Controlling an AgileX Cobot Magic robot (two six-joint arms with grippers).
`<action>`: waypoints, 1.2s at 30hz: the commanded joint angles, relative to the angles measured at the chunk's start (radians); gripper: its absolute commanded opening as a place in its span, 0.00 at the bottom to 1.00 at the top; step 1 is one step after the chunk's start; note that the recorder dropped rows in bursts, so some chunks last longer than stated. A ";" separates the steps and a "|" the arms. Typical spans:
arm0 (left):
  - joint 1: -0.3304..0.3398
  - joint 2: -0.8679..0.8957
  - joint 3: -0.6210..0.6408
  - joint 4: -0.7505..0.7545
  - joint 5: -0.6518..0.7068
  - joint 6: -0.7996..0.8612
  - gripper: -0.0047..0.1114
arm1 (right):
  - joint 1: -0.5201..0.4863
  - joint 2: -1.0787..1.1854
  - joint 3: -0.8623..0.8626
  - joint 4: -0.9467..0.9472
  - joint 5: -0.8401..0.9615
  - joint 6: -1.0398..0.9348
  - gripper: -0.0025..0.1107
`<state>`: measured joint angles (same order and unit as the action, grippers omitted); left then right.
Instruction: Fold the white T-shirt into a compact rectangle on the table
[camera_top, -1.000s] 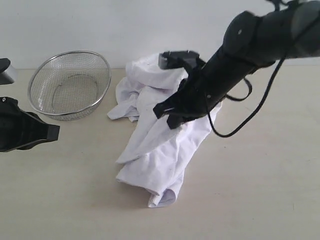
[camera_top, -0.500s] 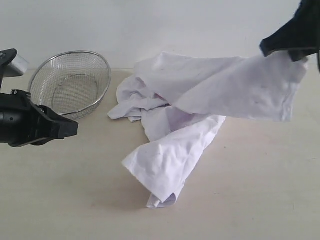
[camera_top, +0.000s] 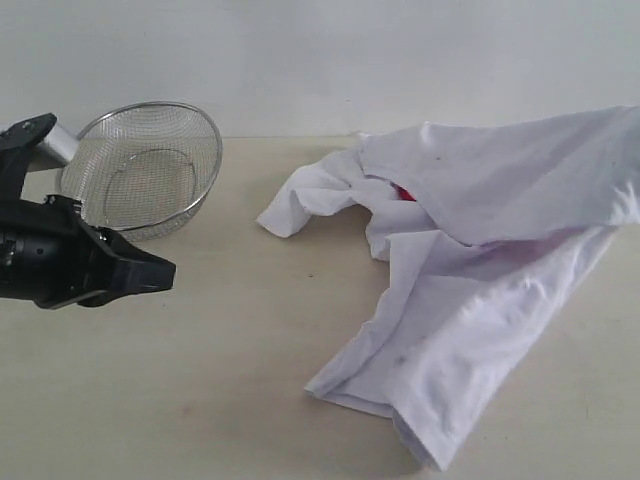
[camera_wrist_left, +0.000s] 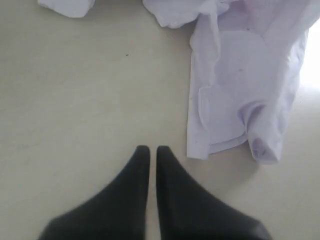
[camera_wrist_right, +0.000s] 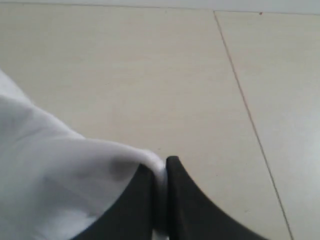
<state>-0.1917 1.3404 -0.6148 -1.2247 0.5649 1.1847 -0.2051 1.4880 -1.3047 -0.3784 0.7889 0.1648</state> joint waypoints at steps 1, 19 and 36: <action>-0.010 0.015 -0.006 -0.029 -0.003 0.038 0.08 | -0.004 -0.010 -0.003 0.254 0.033 -0.197 0.13; -0.245 0.199 -0.075 -0.337 0.052 0.365 0.08 | 0.018 -0.119 -0.030 0.758 0.381 -0.502 0.02; -0.457 0.579 -0.354 -0.335 -0.068 0.492 0.08 | 0.279 -0.051 0.464 0.748 -0.110 -0.465 0.02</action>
<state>-0.6305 1.8783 -0.9363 -1.5509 0.4778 1.6472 0.0536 1.4045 -0.8653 0.3676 0.7310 -0.3131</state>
